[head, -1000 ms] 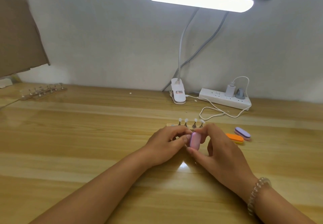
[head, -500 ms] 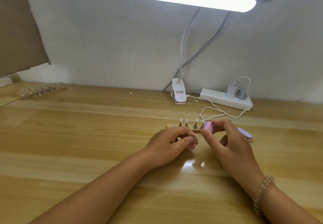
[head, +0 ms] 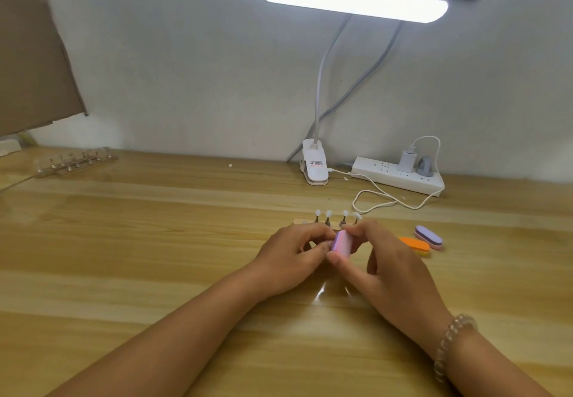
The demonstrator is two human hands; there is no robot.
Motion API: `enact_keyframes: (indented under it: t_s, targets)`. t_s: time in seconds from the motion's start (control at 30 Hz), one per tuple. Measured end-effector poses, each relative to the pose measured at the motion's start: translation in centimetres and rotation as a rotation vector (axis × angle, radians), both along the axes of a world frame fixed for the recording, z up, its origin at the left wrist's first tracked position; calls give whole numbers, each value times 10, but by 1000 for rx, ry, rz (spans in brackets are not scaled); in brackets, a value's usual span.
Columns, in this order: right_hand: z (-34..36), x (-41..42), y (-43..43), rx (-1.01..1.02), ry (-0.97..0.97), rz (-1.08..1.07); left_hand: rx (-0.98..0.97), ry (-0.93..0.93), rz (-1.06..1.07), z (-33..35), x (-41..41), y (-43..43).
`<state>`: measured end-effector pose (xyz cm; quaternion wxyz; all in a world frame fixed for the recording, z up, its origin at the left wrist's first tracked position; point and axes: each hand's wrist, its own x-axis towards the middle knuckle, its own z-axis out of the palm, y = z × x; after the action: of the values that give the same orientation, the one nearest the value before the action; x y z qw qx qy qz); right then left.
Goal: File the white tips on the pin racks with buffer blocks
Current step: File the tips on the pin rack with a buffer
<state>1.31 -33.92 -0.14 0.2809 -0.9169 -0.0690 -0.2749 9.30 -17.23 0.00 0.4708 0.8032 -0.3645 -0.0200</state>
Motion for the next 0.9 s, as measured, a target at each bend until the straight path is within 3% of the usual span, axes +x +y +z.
enact_keyframes:
  t_s: [0.17, 0.33, 0.53, 0.67, 0.83, 0.9]
  targets:
    - [2, 3, -8, 119, -62, -85, -66, 13, -9, 1, -1, -1]
    - [2, -2, 5, -78, -35, 11, -26, 16, 1, -2, 1, -1]
    - [3, 4, -8, 138, -79, -77, -72, 26, 0, 0, -1, -1]
    - [1, 1, 0, -20, -33, 10, -61, 29, 8, -1, 2, 0]
    - [1, 6, -11, 142, -27, -70, -123, 39, 23, -3, 1, -1]
    - [4, 1, -6, 102, -83, -23, -135, 49, 23, -3, 1, 0]
